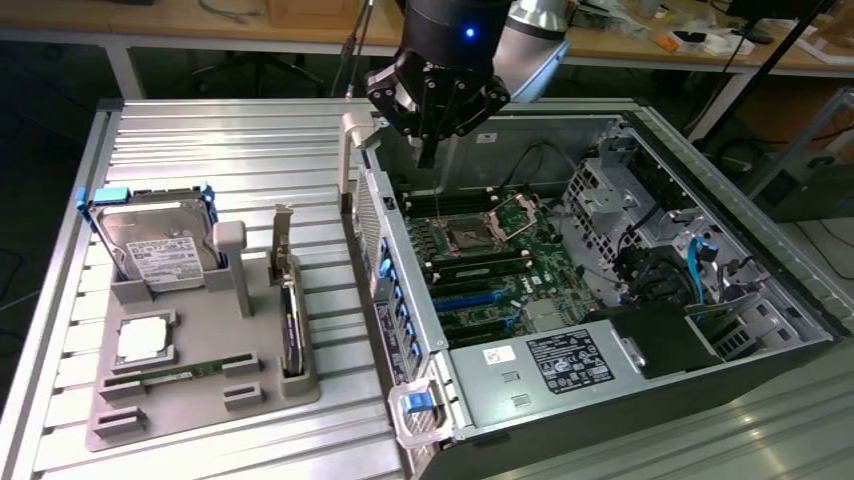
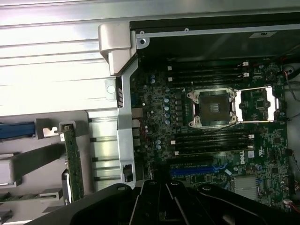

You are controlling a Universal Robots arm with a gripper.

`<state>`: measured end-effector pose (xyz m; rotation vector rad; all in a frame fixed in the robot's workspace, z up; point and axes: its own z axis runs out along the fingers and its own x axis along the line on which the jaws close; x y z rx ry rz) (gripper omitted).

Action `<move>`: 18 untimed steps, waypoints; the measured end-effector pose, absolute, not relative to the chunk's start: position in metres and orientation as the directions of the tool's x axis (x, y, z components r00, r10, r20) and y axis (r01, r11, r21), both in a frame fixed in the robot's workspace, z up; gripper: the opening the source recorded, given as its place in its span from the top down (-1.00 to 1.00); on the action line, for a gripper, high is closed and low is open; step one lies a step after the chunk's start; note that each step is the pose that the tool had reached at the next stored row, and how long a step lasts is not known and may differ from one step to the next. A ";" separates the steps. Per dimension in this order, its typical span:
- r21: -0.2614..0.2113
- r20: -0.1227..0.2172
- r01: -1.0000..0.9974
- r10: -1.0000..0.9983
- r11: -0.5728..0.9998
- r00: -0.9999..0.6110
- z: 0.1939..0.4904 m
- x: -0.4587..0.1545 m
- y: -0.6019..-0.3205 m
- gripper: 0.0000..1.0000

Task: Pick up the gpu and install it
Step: 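Reach for the gpu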

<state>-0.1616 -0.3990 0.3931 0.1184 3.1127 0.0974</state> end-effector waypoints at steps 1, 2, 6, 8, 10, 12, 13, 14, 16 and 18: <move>0.063 -0.023 0.075 0.077 0.995 -0.997 0.393 -0.162 -0.399 0.79; 0.063 -0.023 0.075 0.077 0.995 -0.997 0.393 -0.163 -0.399 0.79; 0.063 -0.023 0.075 0.077 0.995 -0.997 0.393 -0.165 -0.399 0.79; 0.063 -0.023 0.075 0.077 0.995 -0.997 0.393 -0.166 -0.399 0.79; 0.063 -0.023 0.075 0.077 0.995 -0.997 0.393 -0.167 -0.399 0.79; 0.063 -0.023 0.075 0.077 0.995 -0.997 0.393 -0.169 -0.399 0.79; 0.063 -0.023 0.075 0.077 0.995 -0.997 0.393 -0.170 -0.399 0.79; 0.063 -0.023 0.075 0.077 0.995 -0.997 0.393 -0.170 -0.399 0.79; 0.063 -0.023 0.075 0.077 0.995 -0.997 0.393 -0.172 -0.399 0.79; 0.063 -0.023 0.075 0.077 0.995 -0.997 0.393 -0.174 -0.399 0.79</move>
